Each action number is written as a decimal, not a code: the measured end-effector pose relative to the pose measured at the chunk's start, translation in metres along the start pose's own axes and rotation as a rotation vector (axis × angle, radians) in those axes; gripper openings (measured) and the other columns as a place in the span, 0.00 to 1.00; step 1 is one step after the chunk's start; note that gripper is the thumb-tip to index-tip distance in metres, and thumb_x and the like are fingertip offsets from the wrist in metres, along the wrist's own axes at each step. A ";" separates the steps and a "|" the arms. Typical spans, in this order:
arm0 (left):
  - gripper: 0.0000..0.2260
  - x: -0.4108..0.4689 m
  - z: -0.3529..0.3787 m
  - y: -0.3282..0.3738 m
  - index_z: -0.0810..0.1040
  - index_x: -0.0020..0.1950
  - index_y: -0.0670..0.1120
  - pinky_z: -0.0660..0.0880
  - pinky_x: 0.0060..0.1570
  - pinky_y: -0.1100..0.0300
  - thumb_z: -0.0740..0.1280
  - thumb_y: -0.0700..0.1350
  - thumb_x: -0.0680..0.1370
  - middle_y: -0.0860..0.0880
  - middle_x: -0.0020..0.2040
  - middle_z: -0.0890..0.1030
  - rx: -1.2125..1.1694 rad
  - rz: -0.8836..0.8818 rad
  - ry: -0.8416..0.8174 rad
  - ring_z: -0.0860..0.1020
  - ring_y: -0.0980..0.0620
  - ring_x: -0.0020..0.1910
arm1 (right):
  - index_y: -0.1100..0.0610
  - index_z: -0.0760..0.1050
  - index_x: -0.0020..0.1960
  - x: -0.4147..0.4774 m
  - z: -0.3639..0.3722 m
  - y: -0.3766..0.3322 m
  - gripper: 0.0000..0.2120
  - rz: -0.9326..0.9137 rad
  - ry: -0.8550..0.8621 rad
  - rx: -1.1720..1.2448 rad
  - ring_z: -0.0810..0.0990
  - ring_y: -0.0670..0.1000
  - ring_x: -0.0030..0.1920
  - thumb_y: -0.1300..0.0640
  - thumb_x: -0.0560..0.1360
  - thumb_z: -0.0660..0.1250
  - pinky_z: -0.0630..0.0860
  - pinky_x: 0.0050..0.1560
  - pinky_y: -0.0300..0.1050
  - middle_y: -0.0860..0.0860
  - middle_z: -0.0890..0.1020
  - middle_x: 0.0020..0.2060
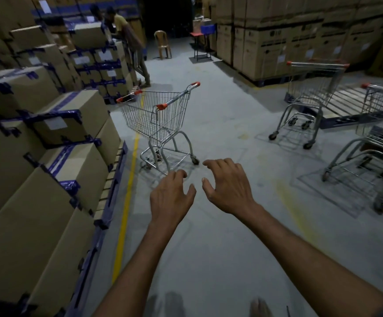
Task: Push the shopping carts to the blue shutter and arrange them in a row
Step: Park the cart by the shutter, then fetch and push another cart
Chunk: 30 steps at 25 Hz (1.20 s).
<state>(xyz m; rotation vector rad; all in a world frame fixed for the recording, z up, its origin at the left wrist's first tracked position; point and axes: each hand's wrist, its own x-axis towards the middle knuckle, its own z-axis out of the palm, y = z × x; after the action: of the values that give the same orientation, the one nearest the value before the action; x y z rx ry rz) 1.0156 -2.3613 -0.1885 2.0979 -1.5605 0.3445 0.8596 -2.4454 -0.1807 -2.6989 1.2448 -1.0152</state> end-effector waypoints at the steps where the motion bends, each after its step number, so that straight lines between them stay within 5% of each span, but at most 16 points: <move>1: 0.14 0.016 0.011 -0.001 0.75 0.57 0.53 0.77 0.39 0.53 0.66 0.59 0.77 0.52 0.50 0.79 0.019 0.012 0.005 0.79 0.49 0.50 | 0.51 0.75 0.65 0.016 0.009 0.009 0.21 -0.004 0.006 0.005 0.76 0.51 0.57 0.47 0.74 0.65 0.73 0.54 0.50 0.47 0.81 0.57; 14: 0.10 0.284 0.150 0.008 0.77 0.49 0.54 0.74 0.39 0.57 0.63 0.59 0.77 0.56 0.49 0.80 -0.064 -0.281 0.016 0.80 0.53 0.48 | 0.49 0.73 0.66 0.267 0.128 0.176 0.23 -0.116 -0.091 0.126 0.75 0.51 0.58 0.48 0.73 0.68 0.73 0.55 0.50 0.46 0.80 0.56; 21: 0.11 0.403 0.196 0.003 0.72 0.40 0.52 0.71 0.34 0.57 0.62 0.58 0.76 0.54 0.39 0.78 -0.058 -0.324 0.046 0.78 0.53 0.39 | 0.50 0.73 0.65 0.385 0.190 0.222 0.21 -0.186 -0.114 0.193 0.75 0.52 0.56 0.48 0.73 0.69 0.74 0.54 0.51 0.46 0.80 0.55; 26: 0.07 0.492 0.253 -0.041 0.73 0.51 0.54 0.74 0.37 0.56 0.63 0.56 0.78 0.55 0.46 0.79 -0.032 -0.274 0.116 0.79 0.53 0.43 | 0.49 0.72 0.67 0.467 0.256 0.246 0.23 -0.215 -0.173 0.157 0.74 0.51 0.58 0.46 0.74 0.67 0.74 0.56 0.51 0.46 0.79 0.59; 30: 0.15 0.573 0.302 -0.087 0.73 0.62 0.54 0.78 0.43 0.53 0.66 0.56 0.77 0.54 0.55 0.79 -0.042 -0.209 0.063 0.79 0.51 0.53 | 0.47 0.72 0.67 0.544 0.300 0.266 0.22 -0.235 -0.202 0.108 0.74 0.50 0.59 0.45 0.74 0.66 0.73 0.57 0.50 0.45 0.79 0.59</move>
<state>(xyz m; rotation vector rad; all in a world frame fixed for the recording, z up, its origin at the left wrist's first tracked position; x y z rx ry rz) 1.2485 -2.9722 -0.1885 2.1718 -1.2870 0.2985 1.1047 -3.0746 -0.1844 -2.8247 0.8324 -0.7733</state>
